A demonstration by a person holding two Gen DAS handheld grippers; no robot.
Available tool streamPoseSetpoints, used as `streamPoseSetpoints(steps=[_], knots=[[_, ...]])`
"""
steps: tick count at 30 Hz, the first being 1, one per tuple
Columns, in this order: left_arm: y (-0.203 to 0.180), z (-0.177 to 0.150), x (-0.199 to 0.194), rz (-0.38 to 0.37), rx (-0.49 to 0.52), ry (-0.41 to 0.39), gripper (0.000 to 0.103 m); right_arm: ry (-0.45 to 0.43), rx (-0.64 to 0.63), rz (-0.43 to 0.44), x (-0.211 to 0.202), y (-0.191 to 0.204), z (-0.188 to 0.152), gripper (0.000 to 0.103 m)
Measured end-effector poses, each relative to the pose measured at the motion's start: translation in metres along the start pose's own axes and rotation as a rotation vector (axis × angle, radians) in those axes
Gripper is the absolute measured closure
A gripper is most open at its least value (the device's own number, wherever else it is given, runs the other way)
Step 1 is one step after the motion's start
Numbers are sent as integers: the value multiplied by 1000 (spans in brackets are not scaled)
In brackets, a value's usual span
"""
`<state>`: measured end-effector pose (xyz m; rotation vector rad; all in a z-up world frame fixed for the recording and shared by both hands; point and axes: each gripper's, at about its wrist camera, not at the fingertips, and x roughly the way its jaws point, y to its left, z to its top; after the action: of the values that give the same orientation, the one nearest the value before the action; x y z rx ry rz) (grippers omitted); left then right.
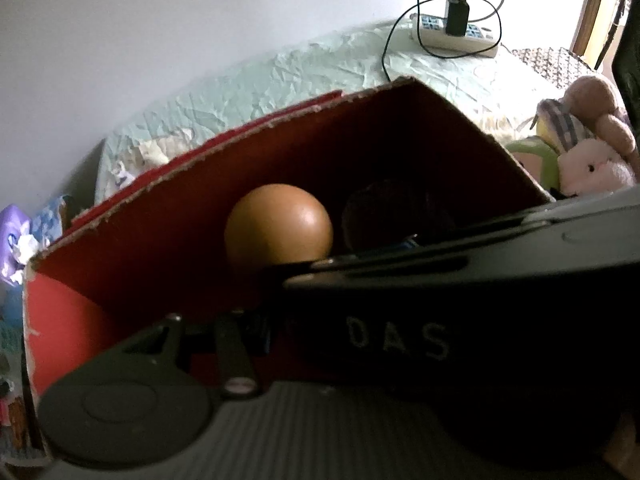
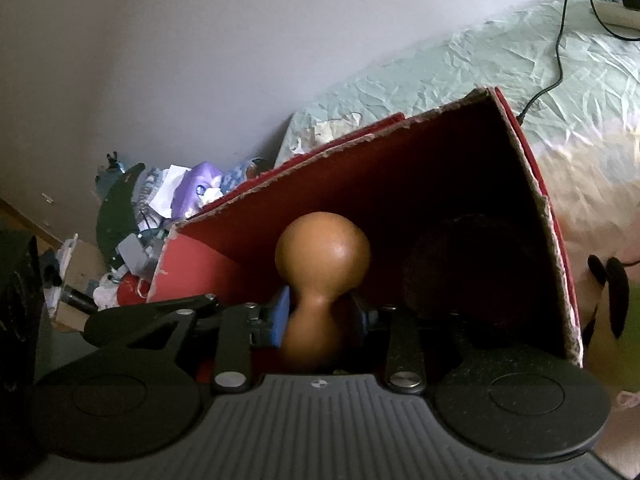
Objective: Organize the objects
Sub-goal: 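Lower the peg into the red box and open the right gripper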
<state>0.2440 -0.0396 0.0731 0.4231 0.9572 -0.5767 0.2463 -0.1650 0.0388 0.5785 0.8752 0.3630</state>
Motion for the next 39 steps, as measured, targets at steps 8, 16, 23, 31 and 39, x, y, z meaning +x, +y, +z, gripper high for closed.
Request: streamPoseSetpoints(steps=[8,16,23,31,39], knots=[[0,0,1,20,-3,6,59,8,-19,-15,3,1,2,65],[-2,-1,-2,67,-1,-21,55,-17,14,2,0,-4,3,66],[-2,-1,-3,83,-6,-24,53,-34,14,10,0,-6,3,66],[-3,-1,-4,112,-7,-32,51,-39,19,19,1,-7,4,67],[-5,-2,-5,145,-6,-45,48,-47,20,16,1,-7,3,68]])
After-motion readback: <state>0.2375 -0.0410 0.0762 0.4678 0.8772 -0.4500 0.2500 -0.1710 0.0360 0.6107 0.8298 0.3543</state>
